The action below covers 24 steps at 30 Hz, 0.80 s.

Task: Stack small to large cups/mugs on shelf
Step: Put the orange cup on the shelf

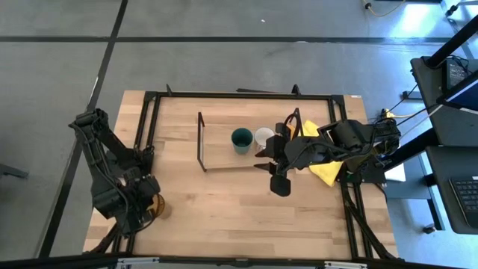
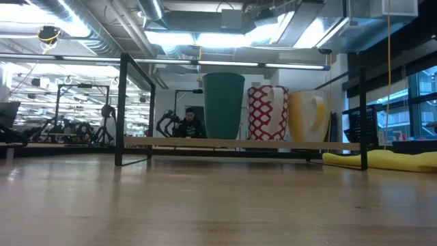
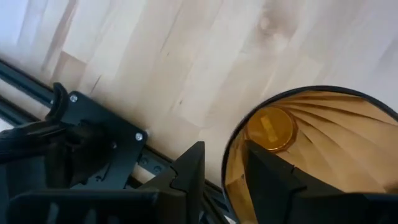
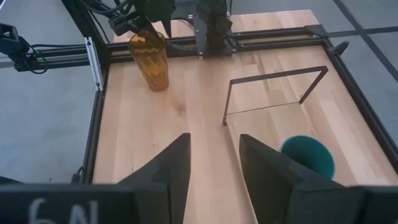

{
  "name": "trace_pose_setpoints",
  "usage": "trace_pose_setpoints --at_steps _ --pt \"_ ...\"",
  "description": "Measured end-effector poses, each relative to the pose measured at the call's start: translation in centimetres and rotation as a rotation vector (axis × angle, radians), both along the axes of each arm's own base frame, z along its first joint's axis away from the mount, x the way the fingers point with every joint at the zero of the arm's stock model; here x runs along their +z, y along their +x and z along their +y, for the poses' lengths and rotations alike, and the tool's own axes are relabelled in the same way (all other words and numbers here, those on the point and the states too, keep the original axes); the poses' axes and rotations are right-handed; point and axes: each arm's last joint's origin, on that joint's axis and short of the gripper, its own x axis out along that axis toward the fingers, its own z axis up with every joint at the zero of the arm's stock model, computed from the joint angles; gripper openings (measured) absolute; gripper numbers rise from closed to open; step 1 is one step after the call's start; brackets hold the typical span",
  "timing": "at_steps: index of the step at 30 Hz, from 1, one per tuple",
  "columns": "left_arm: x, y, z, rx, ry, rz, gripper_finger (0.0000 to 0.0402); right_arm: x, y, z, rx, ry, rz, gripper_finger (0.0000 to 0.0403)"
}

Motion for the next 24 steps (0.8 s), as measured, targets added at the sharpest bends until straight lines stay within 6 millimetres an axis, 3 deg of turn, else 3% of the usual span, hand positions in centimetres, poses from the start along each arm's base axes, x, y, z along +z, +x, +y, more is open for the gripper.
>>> trace_pose_setpoints --at_steps 18,24 --pt "-0.1 0.2 -0.5 -0.094 -0.032 0.002 0.0103 -0.7 -1.3 1.3 0.006 -0.085 0.084 0.0139" --pt "-0.1 0.4 -0.7 -0.092 -0.061 -0.011 0.0079 -0.9 -1.7 1.6 -0.005 -0.07 0.113 0.0139"
